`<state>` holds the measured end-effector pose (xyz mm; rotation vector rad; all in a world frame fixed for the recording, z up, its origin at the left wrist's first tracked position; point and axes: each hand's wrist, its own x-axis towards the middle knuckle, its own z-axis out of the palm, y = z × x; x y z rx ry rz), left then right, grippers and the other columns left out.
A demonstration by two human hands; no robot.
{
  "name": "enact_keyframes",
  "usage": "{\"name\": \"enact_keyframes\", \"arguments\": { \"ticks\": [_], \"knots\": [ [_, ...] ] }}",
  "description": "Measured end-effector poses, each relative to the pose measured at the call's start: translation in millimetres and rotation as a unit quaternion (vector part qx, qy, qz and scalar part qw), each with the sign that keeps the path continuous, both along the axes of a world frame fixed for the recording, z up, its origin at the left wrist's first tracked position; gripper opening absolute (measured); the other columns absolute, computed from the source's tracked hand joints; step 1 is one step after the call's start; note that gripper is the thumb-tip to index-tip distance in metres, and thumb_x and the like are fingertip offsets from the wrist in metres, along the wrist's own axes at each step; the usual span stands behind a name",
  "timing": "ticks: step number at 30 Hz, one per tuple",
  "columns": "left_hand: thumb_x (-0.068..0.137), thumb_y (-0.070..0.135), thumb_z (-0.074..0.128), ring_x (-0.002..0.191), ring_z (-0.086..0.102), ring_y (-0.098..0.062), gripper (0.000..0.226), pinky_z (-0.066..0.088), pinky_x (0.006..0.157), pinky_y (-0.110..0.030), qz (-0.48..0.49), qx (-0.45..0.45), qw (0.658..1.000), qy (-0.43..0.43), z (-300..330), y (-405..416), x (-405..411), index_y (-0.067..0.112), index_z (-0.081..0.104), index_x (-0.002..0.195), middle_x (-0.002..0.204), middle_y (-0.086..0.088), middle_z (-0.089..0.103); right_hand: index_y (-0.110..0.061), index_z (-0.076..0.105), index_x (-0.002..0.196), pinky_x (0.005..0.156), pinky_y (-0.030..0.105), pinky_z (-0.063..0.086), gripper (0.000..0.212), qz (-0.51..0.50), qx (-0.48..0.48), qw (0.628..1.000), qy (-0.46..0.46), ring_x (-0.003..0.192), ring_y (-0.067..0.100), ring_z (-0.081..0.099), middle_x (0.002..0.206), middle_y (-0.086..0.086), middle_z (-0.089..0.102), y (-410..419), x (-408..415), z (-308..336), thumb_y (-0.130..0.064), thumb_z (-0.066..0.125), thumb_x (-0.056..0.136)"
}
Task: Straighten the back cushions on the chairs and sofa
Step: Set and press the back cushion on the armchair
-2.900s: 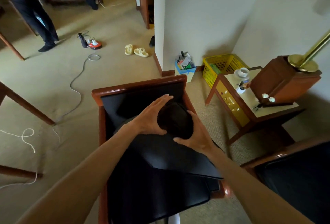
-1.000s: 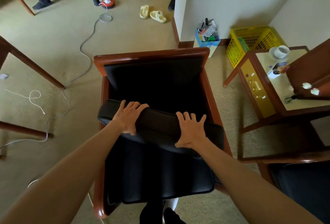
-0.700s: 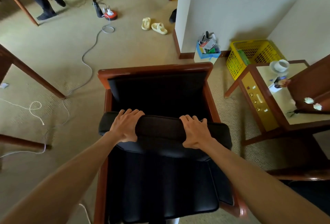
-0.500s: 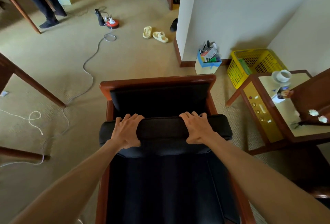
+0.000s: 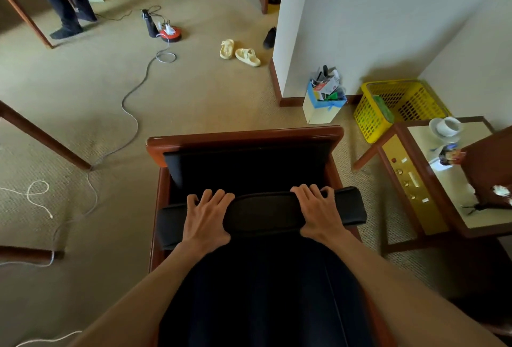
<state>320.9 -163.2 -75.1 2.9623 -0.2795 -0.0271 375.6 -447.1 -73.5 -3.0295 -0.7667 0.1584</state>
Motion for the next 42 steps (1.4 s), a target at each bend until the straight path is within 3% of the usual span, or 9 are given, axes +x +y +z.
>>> {"name": "enact_keyframes", "arguments": {
  "ticks": [7, 12, 16, 20, 24, 29, 32, 37, 42],
  "knots": [
    [0.046, 0.046, 0.075, 0.107, 0.049, -0.027, 0.092, 0.035, 0.091, -0.048, 0.016, 0.040, 0.998, 0.053, -6, 15, 19, 0.024, 0.047, 0.131, 0.117, 0.000, 0.051, -0.020, 0.036, 0.139, 0.106, 0.056, 0.030, 0.100, -0.017, -0.032, 0.999, 0.027, 0.120, 0.026, 0.048, 0.130, 0.001, 0.047, 19, 11, -4, -0.029, 0.083, 0.051],
    [0.052, 0.053, 0.074, 0.124, 0.042, -0.028, 0.108, 0.025, 0.107, -0.054, 0.019, 0.041, 0.996, 0.077, -7, 22, 23, 0.025, 0.029, 0.146, 0.133, -0.002, 0.043, -0.024, 0.006, 0.156, 0.110, 0.070, -0.010, 0.125, -0.068, -0.020, 0.997, 0.031, 0.150, 0.033, 0.009, 0.155, 0.010, 0.016, 22, 4, -13, -0.035, 0.086, 0.061],
    [0.053, 0.059, 0.079, 0.138, 0.030, -0.029, 0.126, 0.008, 0.114, -0.062, 0.013, 0.067, 0.993, 0.091, -16, 22, 14, 0.029, 0.010, 0.153, 0.144, -0.004, 0.033, -0.029, 0.009, 0.156, 0.108, 0.077, 0.002, 0.127, -0.096, -0.007, 0.995, 0.018, 0.147, 0.033, 0.018, 0.152, 0.011, 0.026, 20, -9, -23, -0.058, 0.084, 0.058],
    [0.061, 0.042, 0.078, 0.123, 0.042, -0.025, 0.105, 0.029, 0.105, -0.051, 0.013, 0.065, 0.993, 0.102, -4, 16, 27, 0.030, 0.020, 0.148, 0.132, 0.001, 0.043, -0.032, 0.011, 0.155, 0.108, 0.076, 0.002, 0.120, -0.111, 0.001, 0.993, 0.028, 0.145, 0.031, 0.021, 0.149, 0.009, 0.030, 25, -4, -21, -0.061, 0.081, 0.062],
    [0.061, 0.034, 0.075, 0.116, 0.046, -0.023, 0.092, 0.033, 0.097, -0.046, -0.008, 0.047, 0.997, 0.068, 7, 10, 41, 0.028, 0.035, 0.144, 0.125, 0.003, 0.049, -0.033, 0.018, 0.153, 0.106, 0.077, 0.009, 0.116, -0.130, 0.005, 0.991, 0.024, 0.142, 0.031, 0.027, 0.146, 0.009, 0.035, 13, 4, -14, -0.063, 0.080, 0.059],
    [0.060, 0.040, 0.074, 0.119, 0.041, -0.024, 0.100, 0.030, 0.098, -0.046, -0.006, 0.074, 0.993, 0.094, 1, 20, 54, 0.031, 0.024, 0.147, 0.129, 0.001, 0.042, -0.032, 0.006, 0.156, 0.106, 0.078, 0.003, 0.122, -0.111, 0.003, 0.993, 0.035, 0.146, 0.032, 0.016, 0.152, 0.010, 0.023, 23, 19, -17, -0.062, 0.079, 0.062],
    [0.057, 0.042, 0.076, 0.124, 0.039, -0.024, 0.111, 0.028, 0.104, -0.048, 0.006, 0.075, 0.992, 0.104, -6, 29, 58, 0.032, 0.015, 0.148, 0.133, 0.000, 0.040, -0.025, 0.011, 0.156, 0.107, 0.080, 0.010, 0.124, -0.110, -0.006, 0.994, 0.015, 0.147, 0.034, 0.015, 0.152, 0.014, 0.021, 29, 24, -21, -0.059, 0.083, 0.062],
    [0.059, 0.039, 0.080, 0.149, 0.013, -0.029, 0.124, 0.009, 0.118, -0.058, 0.037, 0.048, 0.995, 0.079, -16, 30, 44, 0.029, 0.002, 0.155, 0.160, -0.007, 0.017, -0.020, 0.024, 0.155, 0.109, 0.077, 0.010, 0.109, -0.115, 0.023, 0.993, -0.031, 0.150, 0.035, 0.016, 0.156, 0.016, 0.026, 32, 15, -34, -0.049, 0.083, 0.069],
    [0.071, 0.022, 0.073, 0.151, -0.002, -0.024, 0.108, 0.005, 0.120, -0.053, 0.055, 0.005, 0.998, 0.034, -35, 27, 26, 0.025, 0.006, 0.156, 0.164, -0.002, 0.006, -0.023, 0.014, 0.157, 0.110, 0.073, 0.002, 0.109, -0.115, 0.009, 0.993, -0.004, 0.152, 0.032, 0.008, 0.162, 0.012, 0.018, 35, 36, -36, -0.049, 0.079, 0.073]
  ]
}}
